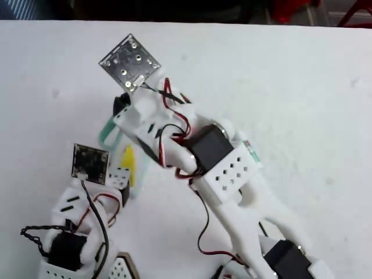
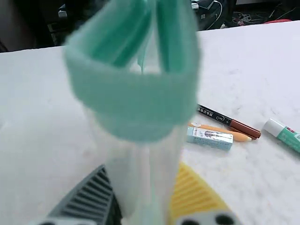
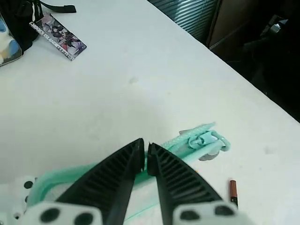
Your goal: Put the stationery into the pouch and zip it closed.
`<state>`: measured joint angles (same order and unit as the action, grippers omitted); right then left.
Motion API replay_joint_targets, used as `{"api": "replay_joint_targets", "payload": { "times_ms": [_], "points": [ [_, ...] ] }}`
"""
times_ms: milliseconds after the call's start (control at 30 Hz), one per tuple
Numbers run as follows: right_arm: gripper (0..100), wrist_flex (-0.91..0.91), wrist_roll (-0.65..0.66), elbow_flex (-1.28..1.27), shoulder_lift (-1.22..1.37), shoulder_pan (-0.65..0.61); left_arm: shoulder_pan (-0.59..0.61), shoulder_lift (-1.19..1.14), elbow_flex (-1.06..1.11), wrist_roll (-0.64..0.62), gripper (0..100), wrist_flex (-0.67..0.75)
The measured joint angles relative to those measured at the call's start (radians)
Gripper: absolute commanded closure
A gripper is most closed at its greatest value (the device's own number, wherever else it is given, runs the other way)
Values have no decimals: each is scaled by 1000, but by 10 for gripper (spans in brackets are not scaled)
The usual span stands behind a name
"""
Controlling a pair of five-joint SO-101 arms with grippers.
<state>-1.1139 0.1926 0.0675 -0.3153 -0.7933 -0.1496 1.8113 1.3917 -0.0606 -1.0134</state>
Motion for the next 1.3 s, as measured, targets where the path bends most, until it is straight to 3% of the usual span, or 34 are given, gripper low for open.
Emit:
{"api": "replay_joint_targets", "payload": {
  "times_ms": [167, 400, 533, 733, 1000, 1300],
  "points": [
    [956, 0, 0, 0, 0, 0, 0, -2, 0, 0, 965, 2],
    [765, -17, 0, -6, -94, -14, -2, -2, 0, 0, 965, 5],
    [788, -18, 0, 15, -190, 38, -2, -2, 0, -2, 965, 5],
    [896, -18, 0, -32, -241, 230, 2, -2, 0, -2, 968, 5],
    [905, 166, 153, -319, -5, 281, 64, -2, 0, -5, 968, 5],
    [900, 318, 169, -259, 387, 282, 107, -3, 0, -5, 969, 14]
  ]
}}
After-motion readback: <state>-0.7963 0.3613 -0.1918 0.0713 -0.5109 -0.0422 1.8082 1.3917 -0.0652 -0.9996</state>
